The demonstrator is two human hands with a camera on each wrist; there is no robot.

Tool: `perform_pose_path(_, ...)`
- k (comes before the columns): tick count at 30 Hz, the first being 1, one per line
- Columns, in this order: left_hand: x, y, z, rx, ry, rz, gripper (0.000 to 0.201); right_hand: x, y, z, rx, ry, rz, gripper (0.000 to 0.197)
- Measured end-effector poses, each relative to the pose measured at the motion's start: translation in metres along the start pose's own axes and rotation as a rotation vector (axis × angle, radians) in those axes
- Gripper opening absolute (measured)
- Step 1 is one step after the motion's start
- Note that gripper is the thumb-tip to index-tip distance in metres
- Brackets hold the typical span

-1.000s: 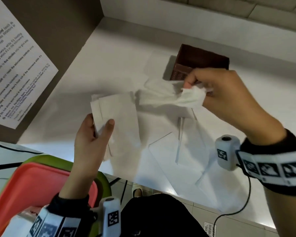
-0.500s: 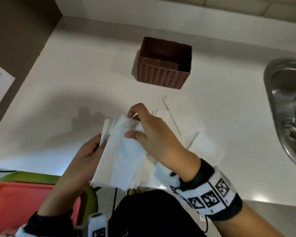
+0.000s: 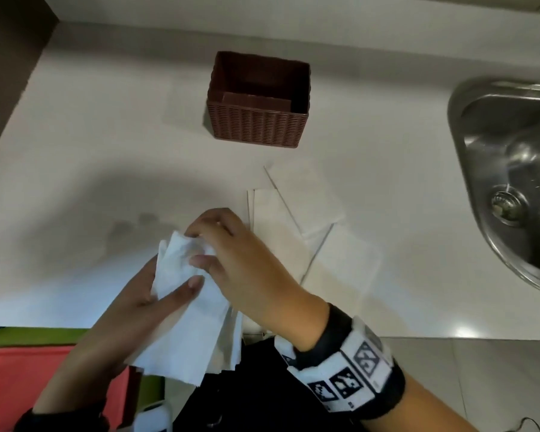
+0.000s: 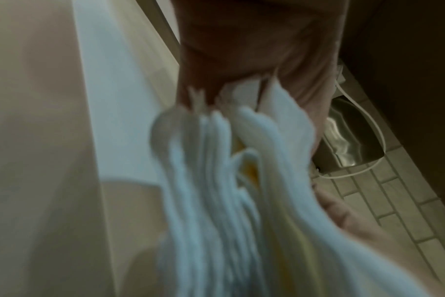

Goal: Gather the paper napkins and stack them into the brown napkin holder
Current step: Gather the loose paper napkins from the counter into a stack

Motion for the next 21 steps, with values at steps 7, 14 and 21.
perform_pose_path(7, 0.014, 0.051, -0.001, -0.232, 0.052, -0.140, 0.054, -0.154, 0.091, -0.092, 0.117, -0.867, -0.644, 0.100)
perform_pose_path(14, 0.019, 0.064, 0.000, -0.314, 0.076, -0.189, 0.056, -0.185, 0.087, -0.097, 0.262, -0.905, -0.584, 0.087)
perform_pose_path(21, 0.027, 0.071, -0.001, -0.361, 0.080, -0.229, 0.049, -0.145, 0.110, -0.084, 0.413, -0.763, -0.295, 0.050)
Point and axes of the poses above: each hand's wrist, its own z-axis towards the middle knuckle, its own y-axis out of the back of the hand, x = y × z, the point moved 9 cm from there along z, towards the middle knuckle, and after that the axes turned 1 degree about -z, right-handed, at the moved point
